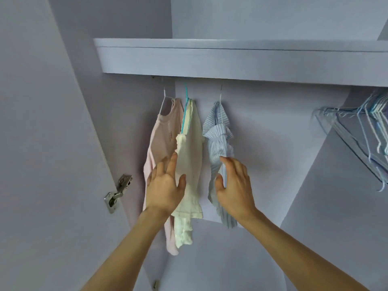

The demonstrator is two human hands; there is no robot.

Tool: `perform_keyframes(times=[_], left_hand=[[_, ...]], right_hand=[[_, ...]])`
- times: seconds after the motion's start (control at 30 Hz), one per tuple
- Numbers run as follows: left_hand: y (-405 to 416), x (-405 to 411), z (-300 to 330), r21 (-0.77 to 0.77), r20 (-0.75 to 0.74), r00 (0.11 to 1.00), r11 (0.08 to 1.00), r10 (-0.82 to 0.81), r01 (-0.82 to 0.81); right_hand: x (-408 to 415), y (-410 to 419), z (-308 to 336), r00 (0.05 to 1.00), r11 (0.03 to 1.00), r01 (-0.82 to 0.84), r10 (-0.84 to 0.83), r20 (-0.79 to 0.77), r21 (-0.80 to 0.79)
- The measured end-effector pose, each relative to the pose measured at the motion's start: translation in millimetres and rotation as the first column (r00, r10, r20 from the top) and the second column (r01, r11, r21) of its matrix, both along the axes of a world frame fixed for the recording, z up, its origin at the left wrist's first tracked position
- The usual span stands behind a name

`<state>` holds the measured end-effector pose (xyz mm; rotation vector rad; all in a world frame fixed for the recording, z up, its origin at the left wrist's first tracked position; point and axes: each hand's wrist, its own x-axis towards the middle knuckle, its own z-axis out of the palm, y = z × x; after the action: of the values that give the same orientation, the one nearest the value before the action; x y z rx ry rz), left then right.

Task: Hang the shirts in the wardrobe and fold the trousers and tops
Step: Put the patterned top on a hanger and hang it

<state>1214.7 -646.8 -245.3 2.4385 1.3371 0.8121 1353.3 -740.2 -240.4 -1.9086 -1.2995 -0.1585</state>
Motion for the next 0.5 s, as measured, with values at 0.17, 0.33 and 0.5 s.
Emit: perform_keyframes(times=[0.17,0.33,0.5], left_hand=[[-79.0,-60.0,-12.1,-0.034,0.038,0.988,0.989,0.148,-0.147],[-177.9,-151.1,-33.0,-0.115,0.038,0.886,0.883,0.461,-0.455],[-309.1,-258.5,-56.8,-0.21,0.031,0.637,0.628,0.771,-0.75]], right_hand=[[-40.4,-38.8,-6.1,0.935,0.927,-0.349,0.336,-0.112,-0.137],[-124.2,-67.7,-31.3,0.712,0.663,-0.701,0.67,-0.21,-0.262],[-237.2,-128.9,-59.8,0.393,0.227,-0.874,0.85,-0.351,-0.429]])
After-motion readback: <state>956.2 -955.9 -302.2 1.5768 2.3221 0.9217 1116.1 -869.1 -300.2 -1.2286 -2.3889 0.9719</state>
